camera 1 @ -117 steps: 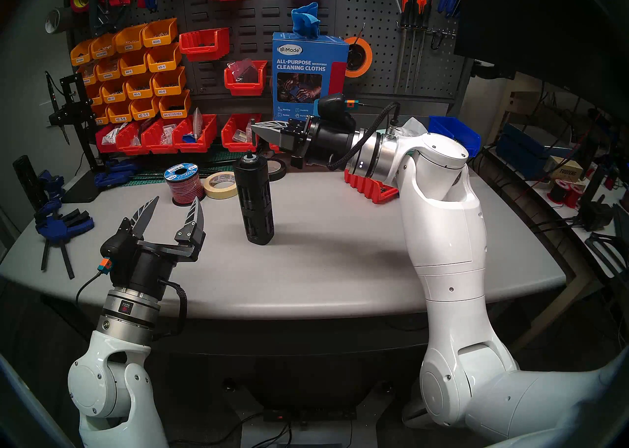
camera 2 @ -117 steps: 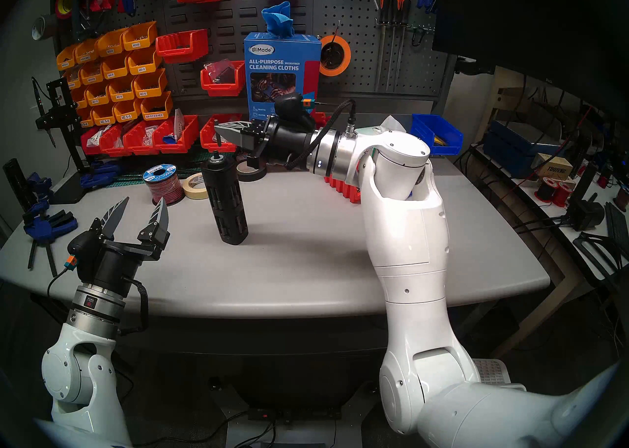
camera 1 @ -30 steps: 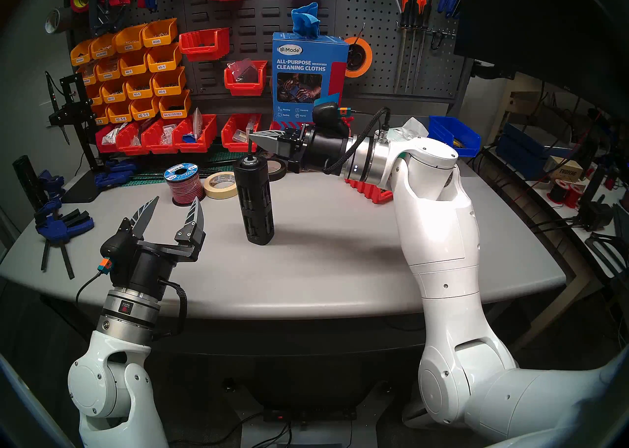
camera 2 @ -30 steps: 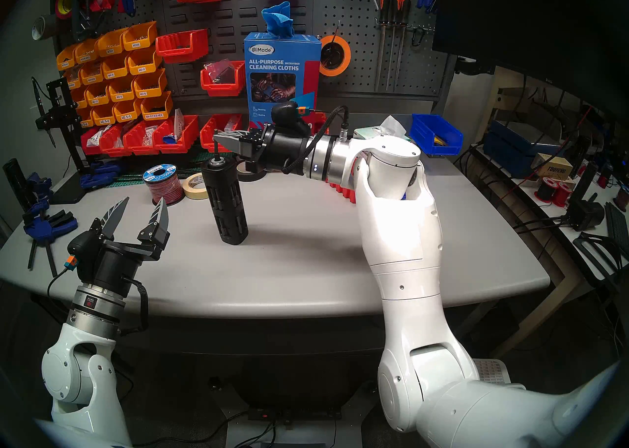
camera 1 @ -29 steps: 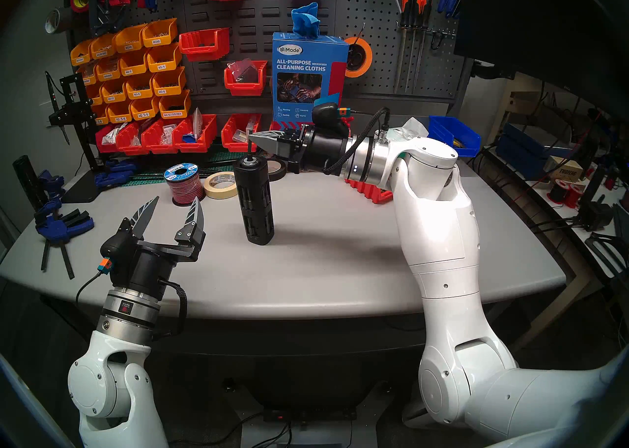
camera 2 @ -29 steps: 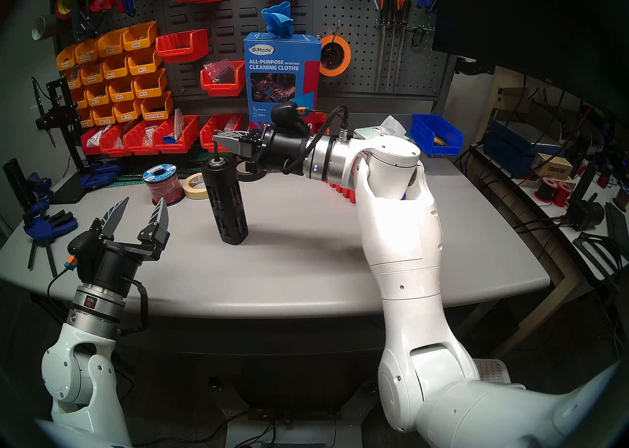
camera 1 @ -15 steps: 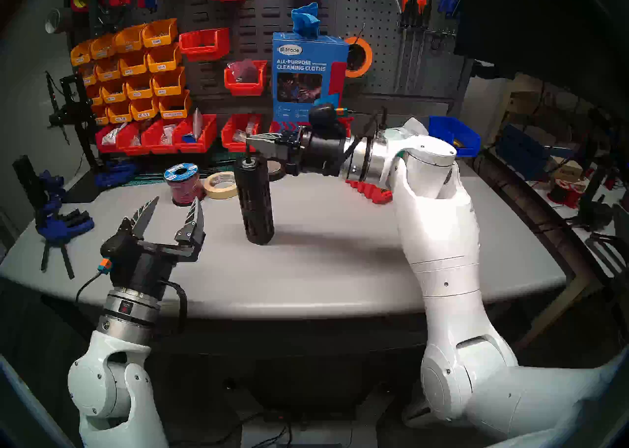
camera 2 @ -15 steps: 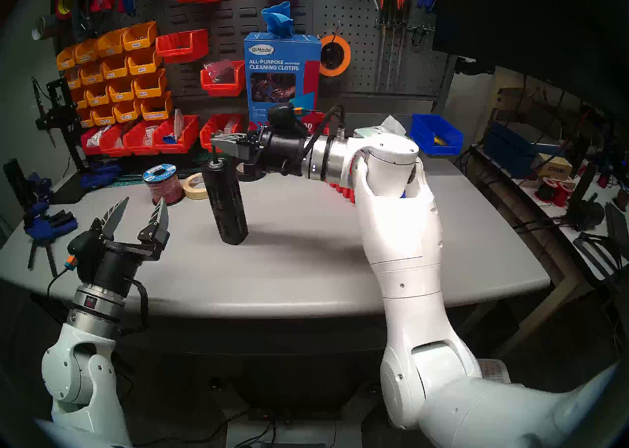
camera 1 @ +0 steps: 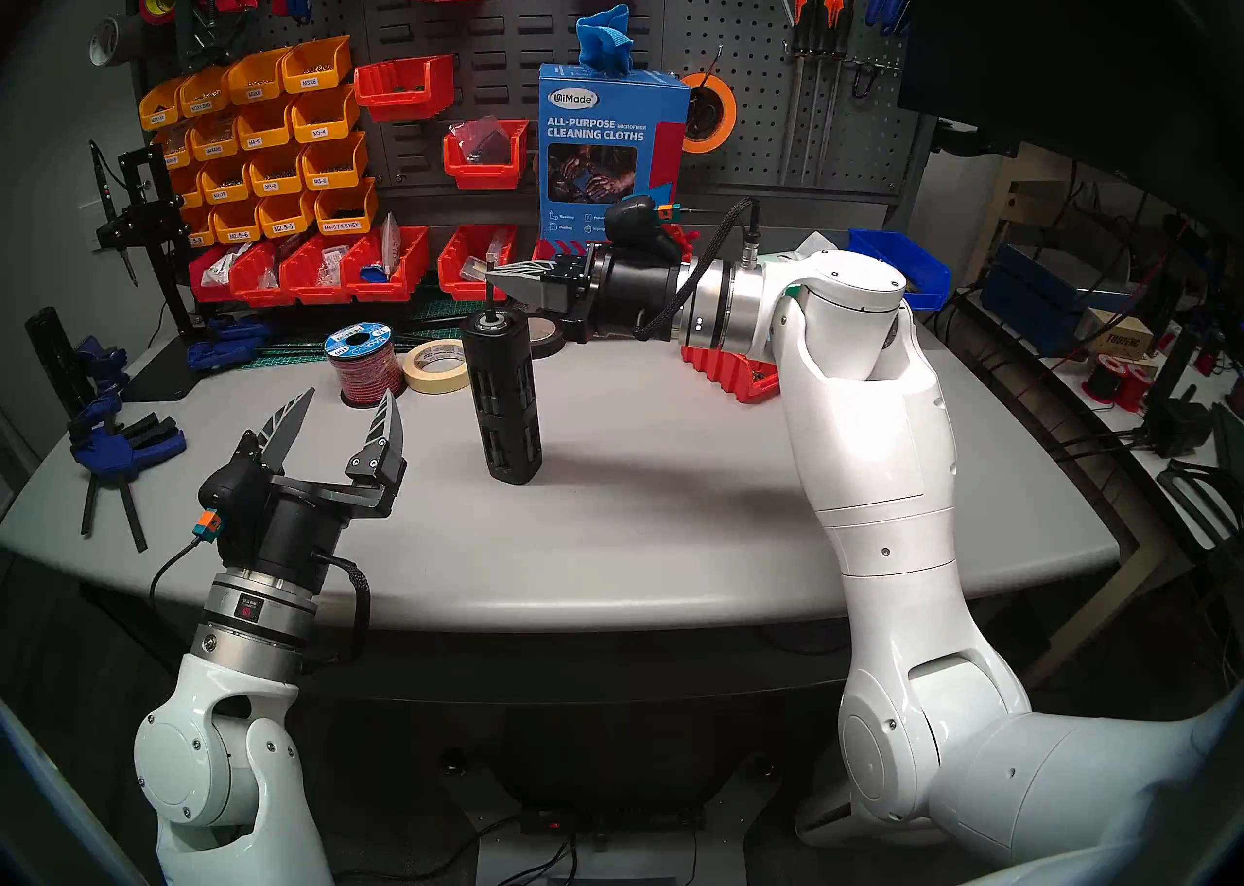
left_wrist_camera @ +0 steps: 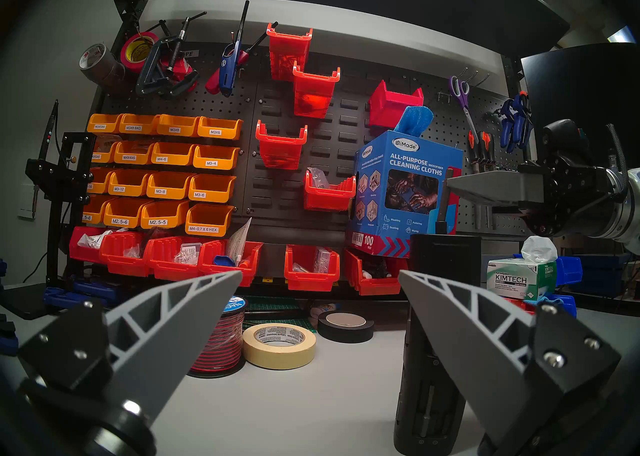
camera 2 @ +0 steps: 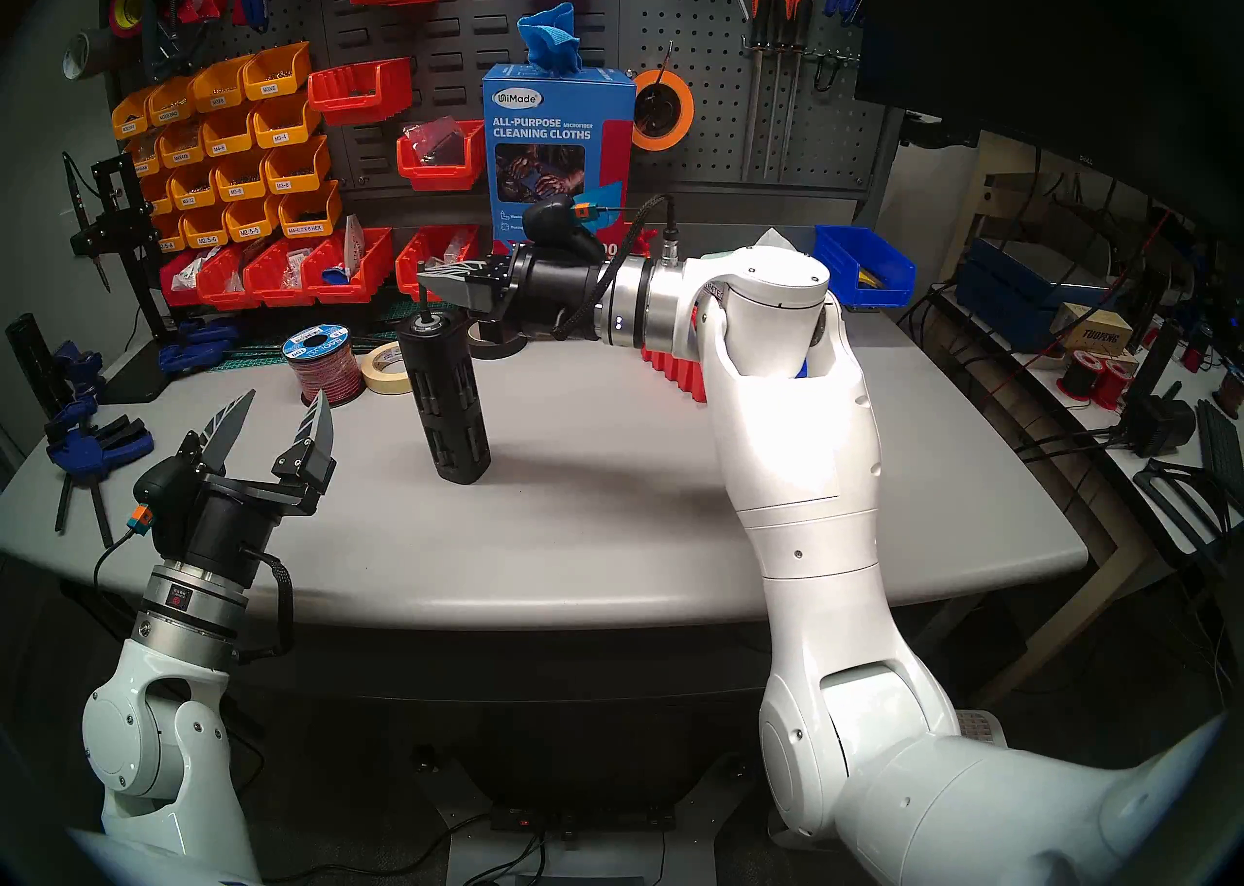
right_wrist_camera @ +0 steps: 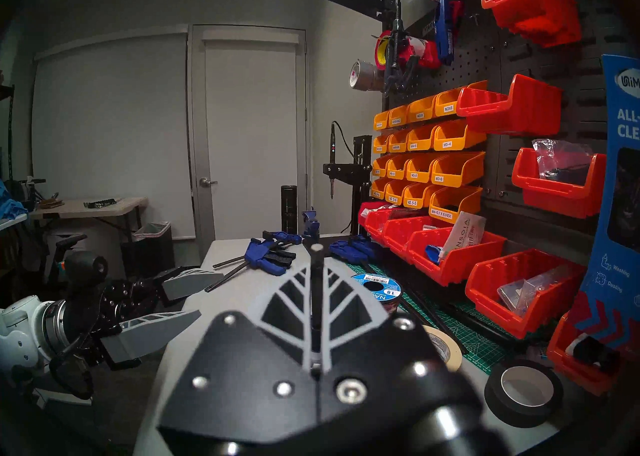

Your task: Pick a screwdriver bit and insert it into the screwdriver

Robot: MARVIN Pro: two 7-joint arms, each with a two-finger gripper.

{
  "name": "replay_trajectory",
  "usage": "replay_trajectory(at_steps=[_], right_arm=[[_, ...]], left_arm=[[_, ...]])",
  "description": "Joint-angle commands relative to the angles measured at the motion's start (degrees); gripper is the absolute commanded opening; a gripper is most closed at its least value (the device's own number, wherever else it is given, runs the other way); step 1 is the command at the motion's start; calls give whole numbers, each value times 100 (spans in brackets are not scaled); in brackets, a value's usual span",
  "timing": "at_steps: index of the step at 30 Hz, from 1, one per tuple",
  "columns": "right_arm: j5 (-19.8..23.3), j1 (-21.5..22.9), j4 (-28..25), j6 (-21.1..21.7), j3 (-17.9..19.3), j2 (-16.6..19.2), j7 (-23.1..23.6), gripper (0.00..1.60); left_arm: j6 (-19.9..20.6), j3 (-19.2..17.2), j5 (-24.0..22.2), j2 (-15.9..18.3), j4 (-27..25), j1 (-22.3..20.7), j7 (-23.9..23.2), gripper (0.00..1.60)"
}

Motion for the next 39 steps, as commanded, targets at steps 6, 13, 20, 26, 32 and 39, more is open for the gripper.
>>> replay_trajectory(at_steps=[6, 13, 20, 26, 32, 39], right_arm=[[14, 187, -162, 43, 27, -58, 8, 0], [24, 146, -256, 48, 77, -68, 8, 0], [34, 117, -296, 62, 109, -73, 14, 0], [46, 94, -324, 72, 122, -79, 11, 0], [47, 73, -334, 62, 131, -85, 6, 0], [45, 47, -362, 44, 147, -91, 13, 0]], left_arm=[[-40, -8, -13, -10, -187, -16, 5, 160], [-40, -8, -13, -10, -187, -16, 5, 160], [-40, -8, -13, -10, -188, -16, 5, 160], [165, -6, -94, 82, -247, -10, -64, 160], [456, 147, -34, 240, -524, -135, -168, 160], [727, 473, 188, 367, -554, -407, -136, 160]])
